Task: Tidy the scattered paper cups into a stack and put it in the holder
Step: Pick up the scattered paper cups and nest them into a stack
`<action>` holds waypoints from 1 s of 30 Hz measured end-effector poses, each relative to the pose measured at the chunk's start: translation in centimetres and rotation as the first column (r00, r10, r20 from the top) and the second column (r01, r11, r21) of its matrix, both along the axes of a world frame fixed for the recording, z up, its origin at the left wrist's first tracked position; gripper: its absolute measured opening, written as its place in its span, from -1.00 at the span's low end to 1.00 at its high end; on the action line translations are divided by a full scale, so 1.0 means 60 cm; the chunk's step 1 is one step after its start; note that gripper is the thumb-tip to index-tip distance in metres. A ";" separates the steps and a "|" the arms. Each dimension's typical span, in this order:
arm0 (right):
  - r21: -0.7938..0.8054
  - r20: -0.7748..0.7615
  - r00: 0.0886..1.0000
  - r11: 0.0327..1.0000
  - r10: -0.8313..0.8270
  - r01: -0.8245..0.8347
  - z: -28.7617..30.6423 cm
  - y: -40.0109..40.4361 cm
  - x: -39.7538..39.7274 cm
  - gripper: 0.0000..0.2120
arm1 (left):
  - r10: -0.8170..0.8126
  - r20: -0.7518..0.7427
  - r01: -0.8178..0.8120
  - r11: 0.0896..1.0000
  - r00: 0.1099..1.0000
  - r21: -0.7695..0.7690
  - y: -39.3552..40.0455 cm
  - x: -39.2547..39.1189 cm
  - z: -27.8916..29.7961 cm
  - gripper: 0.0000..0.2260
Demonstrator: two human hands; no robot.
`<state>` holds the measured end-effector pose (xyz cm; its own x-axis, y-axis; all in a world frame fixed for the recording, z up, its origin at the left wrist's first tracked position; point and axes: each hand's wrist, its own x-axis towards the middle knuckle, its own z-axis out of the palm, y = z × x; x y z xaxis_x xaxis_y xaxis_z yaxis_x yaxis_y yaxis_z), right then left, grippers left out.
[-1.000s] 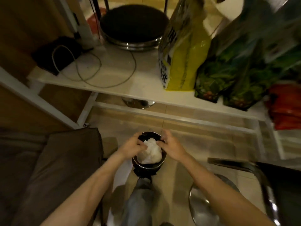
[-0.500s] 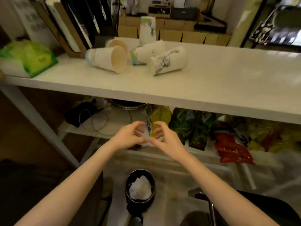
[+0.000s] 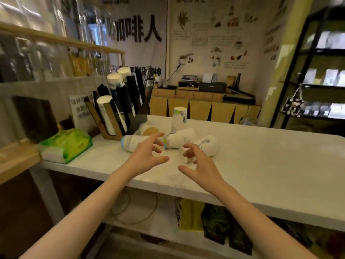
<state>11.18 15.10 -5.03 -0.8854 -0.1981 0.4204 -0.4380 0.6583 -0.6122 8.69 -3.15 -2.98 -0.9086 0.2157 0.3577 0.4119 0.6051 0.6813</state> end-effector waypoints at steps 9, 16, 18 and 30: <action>0.035 -0.112 0.994 0.999 0.008 -0.004 0.079 -0.052 -0.178 -0.48 | 0.027 -0.060 -0.034 0.992 0.998 -0.121 -0.082 -0.137 0.057 -0.30; 0.162 -0.021 0.997 0.985 0.068 -0.064 0.072 -0.094 -0.285 -0.58 | 0.003 0.075 0.018 0.960 0.997 -0.279 -0.124 -0.187 0.008 -0.11; 0.224 0.008 0.995 0.970 0.098 -0.097 0.071 -0.105 -0.315 -0.61 | 0.013 0.045 0.010 0.887 0.999 -0.462 -0.123 -0.192 -0.006 -0.08; 0.481 0.086 0.994 0.870 0.073 -0.106 0.051 -0.155 -0.444 -0.73 | 0.051 -0.002 -0.050 0.969 0.999 -0.242 -0.118 -0.213 -0.005 -0.26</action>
